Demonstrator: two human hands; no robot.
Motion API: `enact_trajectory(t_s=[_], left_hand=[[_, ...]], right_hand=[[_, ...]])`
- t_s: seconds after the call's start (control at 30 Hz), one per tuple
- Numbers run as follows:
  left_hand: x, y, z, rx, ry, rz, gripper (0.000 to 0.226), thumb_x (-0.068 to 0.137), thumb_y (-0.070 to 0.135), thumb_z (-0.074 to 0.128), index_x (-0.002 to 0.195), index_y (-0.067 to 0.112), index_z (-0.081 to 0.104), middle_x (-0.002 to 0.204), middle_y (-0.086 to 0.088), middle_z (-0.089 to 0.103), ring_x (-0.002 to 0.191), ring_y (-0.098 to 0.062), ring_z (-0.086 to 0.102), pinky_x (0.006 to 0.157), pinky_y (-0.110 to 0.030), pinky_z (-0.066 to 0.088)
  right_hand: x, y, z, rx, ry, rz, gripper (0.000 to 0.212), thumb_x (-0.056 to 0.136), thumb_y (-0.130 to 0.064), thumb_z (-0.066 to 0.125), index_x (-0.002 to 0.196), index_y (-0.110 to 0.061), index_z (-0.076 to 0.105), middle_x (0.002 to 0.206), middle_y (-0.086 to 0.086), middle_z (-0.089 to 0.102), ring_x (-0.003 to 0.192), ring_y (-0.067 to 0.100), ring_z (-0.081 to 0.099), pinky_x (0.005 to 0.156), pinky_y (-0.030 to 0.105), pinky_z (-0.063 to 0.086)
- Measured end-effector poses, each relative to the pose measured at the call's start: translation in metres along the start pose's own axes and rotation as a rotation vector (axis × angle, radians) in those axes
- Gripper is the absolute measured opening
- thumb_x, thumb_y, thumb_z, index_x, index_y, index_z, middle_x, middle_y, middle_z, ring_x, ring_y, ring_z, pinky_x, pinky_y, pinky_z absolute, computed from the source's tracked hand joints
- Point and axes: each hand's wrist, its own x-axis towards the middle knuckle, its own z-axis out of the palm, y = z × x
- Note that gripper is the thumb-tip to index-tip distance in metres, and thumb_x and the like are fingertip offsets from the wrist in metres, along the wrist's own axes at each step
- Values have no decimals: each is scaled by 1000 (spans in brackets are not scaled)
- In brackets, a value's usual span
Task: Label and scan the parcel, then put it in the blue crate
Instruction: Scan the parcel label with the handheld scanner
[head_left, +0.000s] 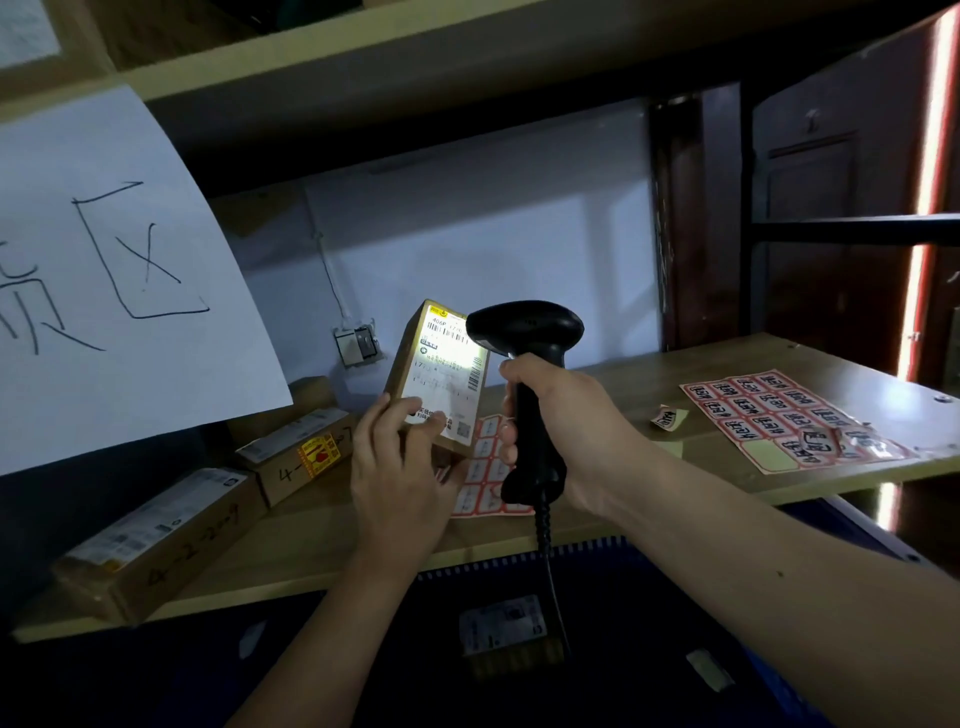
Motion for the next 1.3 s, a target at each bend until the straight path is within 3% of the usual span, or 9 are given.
enact_trajectory(t_s=[0.37,0.57,0.7,0.8,0.87,0.93,1.03,1.17,1.3], left_hand=[[1,0,0,0,-39,-48,59,61,34,88,104,11,55,122,-8,43,118,-34,41,82,-51,52],[-1,-1,1,14,-43,-61,58,63,39,86,102,7,59,120,-11,47,115,-34,43,88,-47,45],[-2,-1,0,-28,-44,-160,61,61,35,87,107,9,56,122,-13,47,111,-35,40,87,-49,43],[-2,1,-3,-60,-66,-208,62,61,36,86,108,8,56,123,-12,45,112,-34,37,86,-51,46],[-2,2,-3,-67,-93,-226,62,60,35,87,108,7,58,124,-16,48,113,-34,36,87,-50,45],[-2,2,-3,-82,-110,-251,63,60,33,89,108,6,60,124,-17,49,114,-34,35,88,-50,44],[-2,2,-4,-91,-103,-272,64,59,32,89,108,5,59,124,-18,49,114,-34,35,88,-49,44],[-1,2,-5,-99,-92,-295,64,57,31,90,107,4,61,123,-18,50,113,-33,35,89,-48,42],[-1,2,-6,-94,-86,-292,63,57,32,90,106,5,61,121,-15,49,112,-33,35,88,-47,40]], right_hand=[[-3,-3,-1,20,22,-8,23,89,-23,59,72,-8,52,54,5,47,41,16,43,45,27,38],[-2,0,-7,-35,16,-14,20,89,-23,59,82,-7,50,58,8,45,42,18,44,44,26,39],[9,-8,-25,-345,125,-109,20,90,-30,57,93,-11,49,76,12,46,53,19,48,49,27,43],[25,-18,-45,-745,220,-269,19,91,-34,53,90,-16,46,72,3,49,57,17,46,54,28,37],[38,-19,-63,-976,259,-303,23,91,-34,51,98,-13,47,84,4,55,63,15,51,52,28,34],[52,-15,-82,-1131,296,-242,38,89,-36,52,113,-7,47,107,13,58,85,24,59,62,30,39],[66,-5,-105,-1417,325,-82,54,90,-32,51,134,-3,38,130,21,44,113,37,56,87,39,46],[73,9,-116,-1734,285,-3,57,92,-32,50,140,-3,36,132,20,41,116,38,54,95,44,46],[80,15,-121,-1825,265,5,59,89,-41,55,136,-8,43,131,18,45,115,35,54,94,43,47]])
